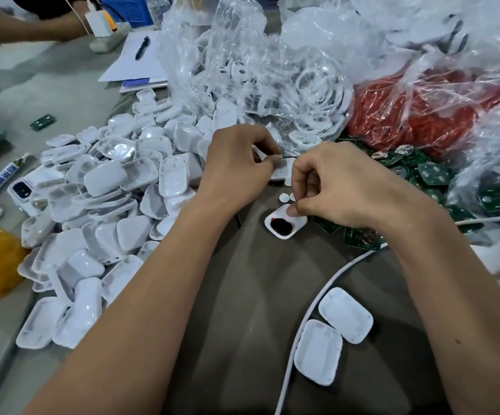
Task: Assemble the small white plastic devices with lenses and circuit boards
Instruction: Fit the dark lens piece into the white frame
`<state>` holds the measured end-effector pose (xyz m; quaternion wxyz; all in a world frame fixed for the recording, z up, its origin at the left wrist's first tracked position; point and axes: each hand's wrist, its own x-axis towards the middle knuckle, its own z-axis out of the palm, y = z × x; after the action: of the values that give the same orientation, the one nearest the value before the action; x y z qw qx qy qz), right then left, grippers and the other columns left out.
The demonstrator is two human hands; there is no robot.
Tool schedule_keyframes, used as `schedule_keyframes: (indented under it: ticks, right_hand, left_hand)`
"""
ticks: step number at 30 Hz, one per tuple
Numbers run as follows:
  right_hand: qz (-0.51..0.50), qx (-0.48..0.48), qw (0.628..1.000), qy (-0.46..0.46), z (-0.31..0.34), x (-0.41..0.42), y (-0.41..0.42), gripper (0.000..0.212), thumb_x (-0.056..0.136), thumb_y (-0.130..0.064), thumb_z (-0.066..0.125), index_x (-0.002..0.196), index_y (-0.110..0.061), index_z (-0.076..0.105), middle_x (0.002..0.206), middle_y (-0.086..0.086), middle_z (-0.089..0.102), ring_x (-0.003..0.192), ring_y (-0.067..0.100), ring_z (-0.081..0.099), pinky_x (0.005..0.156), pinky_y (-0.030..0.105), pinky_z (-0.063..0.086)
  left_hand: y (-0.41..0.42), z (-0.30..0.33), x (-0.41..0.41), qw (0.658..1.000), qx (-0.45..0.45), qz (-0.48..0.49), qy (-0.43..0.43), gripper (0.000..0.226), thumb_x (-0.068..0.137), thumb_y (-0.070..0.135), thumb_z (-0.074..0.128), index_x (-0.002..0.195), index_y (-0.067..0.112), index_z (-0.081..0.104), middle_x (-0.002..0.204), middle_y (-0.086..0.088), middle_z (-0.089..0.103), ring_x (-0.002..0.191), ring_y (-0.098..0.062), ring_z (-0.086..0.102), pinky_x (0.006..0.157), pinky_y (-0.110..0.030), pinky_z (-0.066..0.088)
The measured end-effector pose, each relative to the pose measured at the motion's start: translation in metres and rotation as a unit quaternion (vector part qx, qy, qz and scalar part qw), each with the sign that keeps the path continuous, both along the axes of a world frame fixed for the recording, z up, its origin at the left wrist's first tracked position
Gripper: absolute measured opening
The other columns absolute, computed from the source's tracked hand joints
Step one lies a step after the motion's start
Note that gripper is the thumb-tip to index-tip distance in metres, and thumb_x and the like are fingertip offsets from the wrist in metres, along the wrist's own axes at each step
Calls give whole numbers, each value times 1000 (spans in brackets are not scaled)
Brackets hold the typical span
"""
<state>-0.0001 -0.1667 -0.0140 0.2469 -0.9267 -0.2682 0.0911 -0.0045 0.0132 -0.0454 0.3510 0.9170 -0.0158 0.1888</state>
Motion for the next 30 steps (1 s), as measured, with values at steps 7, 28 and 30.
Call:
schedule_keyframes:
  ticks: [7, 28, 30]
  right_hand:
    - [32, 48, 998, 10, -2, 7, -8, 27, 71, -29, 96, 70, -23, 70, 64, -5, 67, 54, 2, 59, 51, 13, 44]
    - [102, 78, 988, 82, -3, 11, -6, 30, 67, -37, 97, 82, -27, 74, 74, -7, 70, 56, 1, 57, 53, 15, 42]
    - [108, 67, 989, 83, -4, 11, -5, 28, 67, -36, 97, 80, -25, 74, 73, -5, 71, 58, 4, 60, 54, 17, 43]
  left_hand:
    - [-4, 2, -1, 1000, 5, 3, -7, 6, 81, 21, 76, 78, 27, 75, 66, 26, 63, 65, -3, 62, 60, -12, 41]
    - [14, 32, -21, 976, -68, -158, 133, 16, 85, -1, 71, 84, 13, 77, 71, 11, 71, 53, 5, 56, 57, -8, 40]
    - [18, 37, -24, 960, -68, -189, 195, 20, 84, -7, 71, 91, 10, 77, 76, 1, 74, 58, -1, 61, 56, -12, 45]
